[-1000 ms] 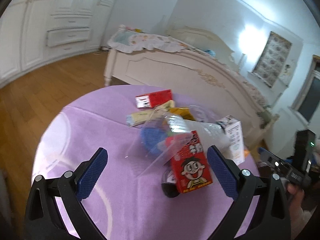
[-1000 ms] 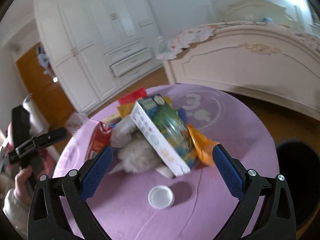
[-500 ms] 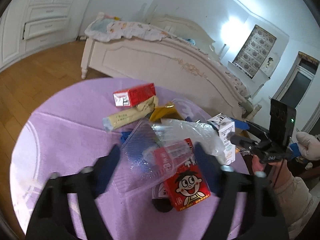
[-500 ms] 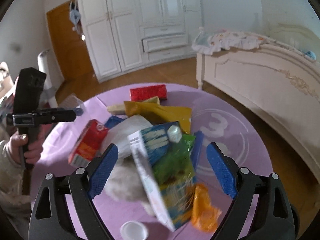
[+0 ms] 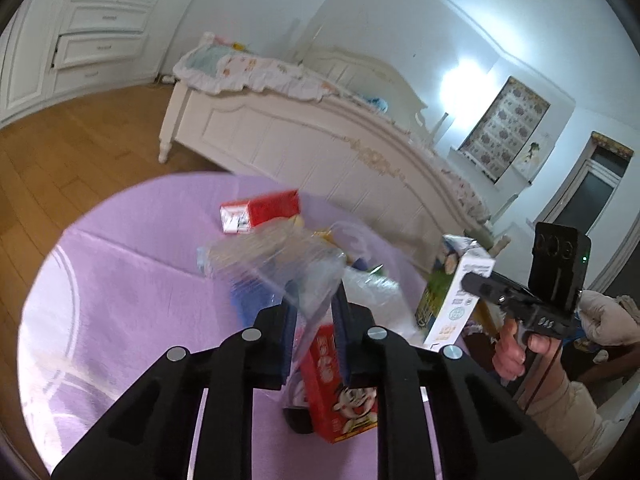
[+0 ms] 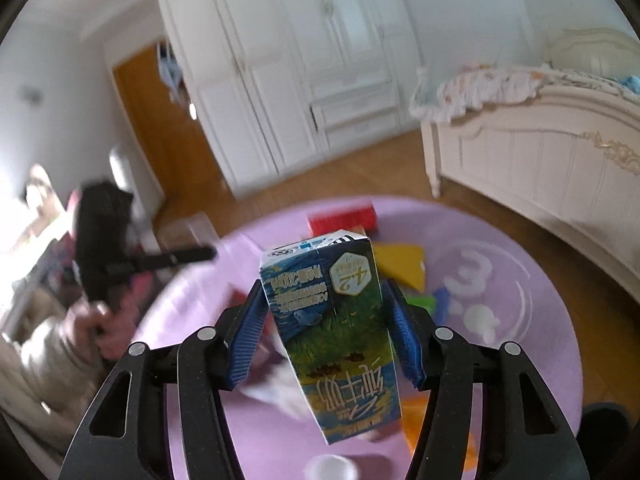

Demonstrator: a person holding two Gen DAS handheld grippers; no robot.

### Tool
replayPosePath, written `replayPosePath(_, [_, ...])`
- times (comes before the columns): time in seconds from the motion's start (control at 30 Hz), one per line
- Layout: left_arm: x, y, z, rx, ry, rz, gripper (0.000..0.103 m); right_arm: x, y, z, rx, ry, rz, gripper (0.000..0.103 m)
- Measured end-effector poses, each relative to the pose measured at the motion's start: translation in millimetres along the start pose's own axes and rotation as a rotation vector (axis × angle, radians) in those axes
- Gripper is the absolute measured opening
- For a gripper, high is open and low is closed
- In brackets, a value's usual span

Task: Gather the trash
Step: 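Grasp the clear plastic tray with the left tool while the right tool grasps the juice box, then carry both items over the black bin and open both tools to drop them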

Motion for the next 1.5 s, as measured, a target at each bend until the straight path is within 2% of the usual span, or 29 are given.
replayPosePath(0.2, [42.0, -19.3, -26.6, 0.059, 0.047, 0.064, 0.019, -7.5, -17.2, -70.3, 0.236, -0.082, 0.133, 0.055])
replayPosePath(0.3, [71.6, -29.3, -27.0, 0.064, 0.084, 0.105, 0.019, -3.6, -15.3, -97.2, 0.296, -0.051, 0.165, 0.055])
replayPosePath(0.47, [130.0, -35.1, -0.6, 0.022, 0.168, 0.17, 0.019, 28.2, 15.1, -149.8, 0.377, 0.108, 0.25, 0.055])
replayPosePath(0.6, [188.4, -20.2, 55.6, -0.072, 0.252, 0.233, 0.019, 72.7, 60.6, -186.4, 0.419, 0.241, 0.365, 0.055])
replayPosePath(0.63, [200.9, -13.8, 70.3, -0.098, 0.274, 0.244, 0.019, 89.5, 78.0, -197.5, 0.424, 0.299, 0.404, 0.055])
replayPosePath(0.83, [279.8, 28.9, 177.2, -0.291, 0.408, 0.286, 0.019, 163.2, 162.9, -216.0, 0.396, 0.478, 0.602, 0.055])
replayPosePath(0.93, [305.5, 47.4, 226.4, -0.366, 0.442, 0.294, 0.019, 196.5, 207.5, -215.4, 0.377, 0.522, 0.698, 0.055])
replayPosePath(1.1, [327.1, 78.4, 288.2, -0.475, 0.428, 0.297, 0.019, 241.0, 273.8, -203.6, 0.332, 0.555, 0.823, 0.055])
replayPosePath(1.2, [331.4, 94.8, 305.9, -0.513, 0.397, 0.304, 0.019, 265.6, 299.0, -191.2, 0.297, 0.557, 0.876, 0.055])
replayPosePath(1.33, [332.5, 109.9, 325.8, -0.558, 0.358, 0.314, 0.019, 279.3, 315.0, -178.6, 0.262, 0.56, 0.902, 0.055])
replayPosePath(1.4, [330.5, 114.9, 332.1, -0.577, 0.344, 0.319, 0.019, 289.1, 304.9, -164.4, 0.244, 0.558, 0.912, 0.055])
replayPosePath(1.5, [327.6, 121.2, 339.1, -0.595, 0.329, 0.321, 0.019, 296.2, 307.0, -156.2, 0.219, 0.559, 0.913, 0.055])
Point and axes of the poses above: each gripper's, at about its wrist camera, not at the fingertips, and z roughly the way its jaws point, x to its right, y to its underside, the point moved 3 cm from there along z, roughly the way its jaws point, and after that the axes turned 3 degrees about -x, right-handed, at the moved point
